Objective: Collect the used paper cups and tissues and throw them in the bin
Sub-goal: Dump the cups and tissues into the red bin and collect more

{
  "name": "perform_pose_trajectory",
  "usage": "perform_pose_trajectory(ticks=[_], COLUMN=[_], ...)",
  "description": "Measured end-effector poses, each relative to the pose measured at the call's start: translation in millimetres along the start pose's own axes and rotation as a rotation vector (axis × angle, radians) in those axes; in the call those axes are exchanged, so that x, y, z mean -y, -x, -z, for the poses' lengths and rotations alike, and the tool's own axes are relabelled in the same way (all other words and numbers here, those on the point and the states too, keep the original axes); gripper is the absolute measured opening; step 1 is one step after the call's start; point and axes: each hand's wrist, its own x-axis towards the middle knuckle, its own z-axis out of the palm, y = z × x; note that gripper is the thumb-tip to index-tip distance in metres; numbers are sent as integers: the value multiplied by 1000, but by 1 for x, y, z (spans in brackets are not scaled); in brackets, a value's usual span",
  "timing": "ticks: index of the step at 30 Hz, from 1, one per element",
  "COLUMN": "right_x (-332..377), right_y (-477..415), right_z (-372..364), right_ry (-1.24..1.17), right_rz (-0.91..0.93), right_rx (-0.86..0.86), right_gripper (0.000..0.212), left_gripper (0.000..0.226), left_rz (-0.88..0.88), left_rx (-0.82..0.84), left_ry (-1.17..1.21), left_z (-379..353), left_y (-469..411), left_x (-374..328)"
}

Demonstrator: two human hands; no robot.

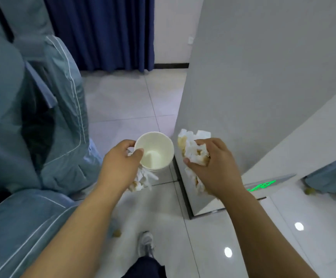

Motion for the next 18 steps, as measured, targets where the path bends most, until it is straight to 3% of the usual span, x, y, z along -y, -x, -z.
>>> perform_pose_trajectory(ticks=[10,18], right_x=[18,12], right_y=[-201,-348], right_z=[-54,-106], right_ry=[62,60], right_rz=[149,159], right_rx=[72,178], right_gripper=[48,47], left_gripper=[21,21], left_rz=[32,106], left_rx=[-42,-72], left_ry=[-82,-112], left_z=[4,0], left_y=[-175,-302], left_x=[-36,-41])
